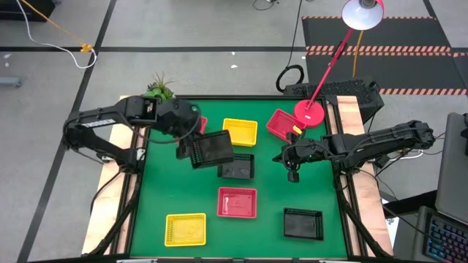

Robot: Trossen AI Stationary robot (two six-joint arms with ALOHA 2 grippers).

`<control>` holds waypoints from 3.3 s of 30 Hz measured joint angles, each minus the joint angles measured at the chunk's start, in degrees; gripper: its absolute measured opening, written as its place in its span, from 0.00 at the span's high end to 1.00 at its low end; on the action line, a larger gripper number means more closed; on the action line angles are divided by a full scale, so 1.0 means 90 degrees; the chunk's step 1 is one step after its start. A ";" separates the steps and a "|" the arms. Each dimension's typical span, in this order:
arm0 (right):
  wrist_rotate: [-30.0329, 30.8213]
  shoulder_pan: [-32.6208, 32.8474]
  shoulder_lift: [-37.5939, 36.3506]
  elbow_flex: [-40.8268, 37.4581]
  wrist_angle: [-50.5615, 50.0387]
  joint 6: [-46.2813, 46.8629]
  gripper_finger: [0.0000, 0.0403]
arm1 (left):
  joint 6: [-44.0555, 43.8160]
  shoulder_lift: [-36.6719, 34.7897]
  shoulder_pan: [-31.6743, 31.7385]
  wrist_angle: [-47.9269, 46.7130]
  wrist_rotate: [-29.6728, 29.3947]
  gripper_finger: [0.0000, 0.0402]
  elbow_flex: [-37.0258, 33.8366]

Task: Stack baskets by color
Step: Stack the top left black basket on the top right black basket

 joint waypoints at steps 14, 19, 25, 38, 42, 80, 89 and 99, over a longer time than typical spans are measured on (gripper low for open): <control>0.0002 -0.0002 0.0000 0.0000 0.0087 -0.0070 1.00 | 0.0769 0.0871 0.0214 0.0082 0.0067 0.98 0.0543; 0.0002 -0.0002 -0.0002 0.0000 0.0054 -0.0069 1.00 | 0.0845 0.1155 0.0214 0.0300 0.0067 0.96 0.0543; 0.0002 0.0001 -0.0053 0.0000 -0.0271 -0.0009 1.00 | 0.1064 0.1596 0.0209 0.0618 0.0390 0.98 0.0543; 0.0019 0.0001 -0.0701 0.0000 -0.0788 0.0173 1.00 | 0.1125 0.2621 0.0010 0.0994 0.0846 0.98 0.0540; 0.0008 0.0001 -0.0788 0.0000 -0.0797 0.0173 1.00 | 0.1187 0.2890 -0.0021 0.1135 0.0914 0.97 0.0540; 0.0000 0.0006 -0.0791 0.0000 -0.0789 0.0173 1.00 | 0.1315 0.3226 0.0438 0.1844 0.1330 0.98 -0.0198; 0.0000 0.0007 -0.0791 0.0000 -0.0789 0.0172 1.00 | 0.1374 0.3226 0.0467 0.1726 0.1332 0.92 -0.0198; -0.0002 0.0008 -0.0786 0.0000 -0.0787 0.0173 1.00 | 0.1445 0.3444 0.0491 0.1764 0.1350 0.91 -0.0205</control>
